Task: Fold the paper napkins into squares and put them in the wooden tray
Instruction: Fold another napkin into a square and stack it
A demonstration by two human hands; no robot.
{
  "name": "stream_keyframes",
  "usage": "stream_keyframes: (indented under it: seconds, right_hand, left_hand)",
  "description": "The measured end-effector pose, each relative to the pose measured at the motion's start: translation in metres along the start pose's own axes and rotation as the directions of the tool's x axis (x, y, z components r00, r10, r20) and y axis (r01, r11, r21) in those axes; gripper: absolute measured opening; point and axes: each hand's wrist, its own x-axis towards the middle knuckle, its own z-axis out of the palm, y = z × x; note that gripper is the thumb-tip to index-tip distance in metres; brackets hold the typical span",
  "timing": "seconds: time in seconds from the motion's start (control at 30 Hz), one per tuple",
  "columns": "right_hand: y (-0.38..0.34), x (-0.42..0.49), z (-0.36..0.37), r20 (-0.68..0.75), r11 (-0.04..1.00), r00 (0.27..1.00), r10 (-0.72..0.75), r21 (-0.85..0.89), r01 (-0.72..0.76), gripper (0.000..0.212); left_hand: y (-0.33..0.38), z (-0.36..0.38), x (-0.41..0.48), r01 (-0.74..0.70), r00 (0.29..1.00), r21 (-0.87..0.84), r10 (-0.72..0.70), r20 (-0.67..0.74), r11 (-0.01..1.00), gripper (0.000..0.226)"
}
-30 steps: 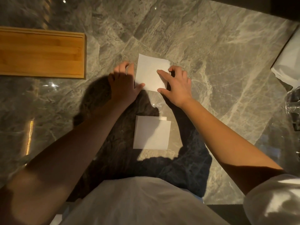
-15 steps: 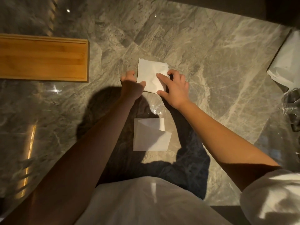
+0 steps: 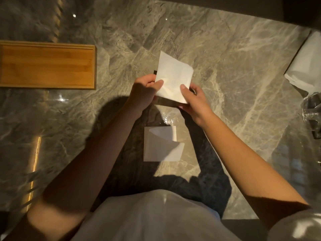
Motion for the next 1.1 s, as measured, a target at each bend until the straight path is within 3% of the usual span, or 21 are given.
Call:
stream_keyframes:
  seconds: [0.1, 0.23, 0.33, 0.5, 0.7, 0.83, 0.97, 1.1]
  right_hand:
    - [-0.008, -0.030, -0.010, 0.125, 0.985, 0.992, 0.035, 0.162, -0.055, 0.037]
    - [-0.013, -0.086, -0.020, 0.208, 0.991, 0.971, -0.121, 0.078, 0.107, 0.024]
    - [0.005, -0.117, -0.024, 0.168, 0.975, 0.969, -0.181, -0.097, 0.199, 0.022]
    - [0.058, -0.134, -0.022, 0.178, 0.967, 0.979, -0.101, -0.215, 0.139, 0.012]
    - [0.100, -0.117, -0.023, 0.083, 0.935, 0.995, -0.064, -0.344, 0.089, 0.041]
    - [0.112, -0.106, -0.023, 0.030, 0.916, 0.997, -0.067, -0.395, 0.073, 0.039]
    - [0.118, -0.103, -0.020, 0.019, 0.884, 0.997, -0.077, -0.462, 0.077, 0.037]
    - [0.119, -0.101, -0.020, 0.023, 0.801, 0.990, -0.139, -0.585, 0.126, 0.044]
  left_hand:
    - [0.015, -0.006, -0.036, -0.115, 0.992, -0.006, 0.115, 0.045, 0.993, 0.018]
    - [0.010, -0.017, -0.096, -0.173, 0.980, -0.034, 0.175, 0.095, 0.984, 0.012]
    - [-0.019, -0.019, -0.131, -0.015, 0.990, -0.137, 0.034, 0.139, 0.990, 0.013]
    - [-0.081, -0.010, -0.155, 0.111, 0.990, -0.016, -0.109, 0.086, 0.994, 0.005]
    - [-0.120, 0.004, -0.146, 0.149, 0.985, 0.129, -0.159, 0.072, 0.980, 0.025]
    - [-0.127, 0.006, -0.135, 0.072, 0.996, 0.216, -0.082, 0.035, 0.974, 0.028]
    - [-0.134, 0.007, -0.134, 0.085, 0.994, 0.299, -0.101, 0.035, 0.950, 0.027]
    - [-0.139, 0.006, -0.136, 0.052, 0.997, 0.429, -0.072, 0.030, 0.902, 0.028]
